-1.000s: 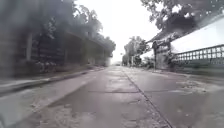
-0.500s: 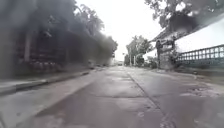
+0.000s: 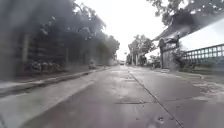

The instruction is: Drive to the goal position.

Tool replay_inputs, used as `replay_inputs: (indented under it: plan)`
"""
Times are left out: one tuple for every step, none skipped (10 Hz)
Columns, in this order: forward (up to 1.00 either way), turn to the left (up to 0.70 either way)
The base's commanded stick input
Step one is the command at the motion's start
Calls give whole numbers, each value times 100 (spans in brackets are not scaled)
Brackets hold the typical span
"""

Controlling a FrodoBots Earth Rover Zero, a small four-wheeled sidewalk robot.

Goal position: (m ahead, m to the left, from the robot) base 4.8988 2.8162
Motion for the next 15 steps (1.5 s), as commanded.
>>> replay_inputs:
  plan:
    - [70, 0]
    - [70, 0]
    - [70, 0]
    - [70, 0]
    - [70, 0]
    - [70, 0]
    - [70, 0]
    - [70, 0]
    - [70, 0]
    - [70, 0]
    - [70, 0]
    - [70, 0]
    - [70, 0]
    - [70, 0]
    - [70, 0]
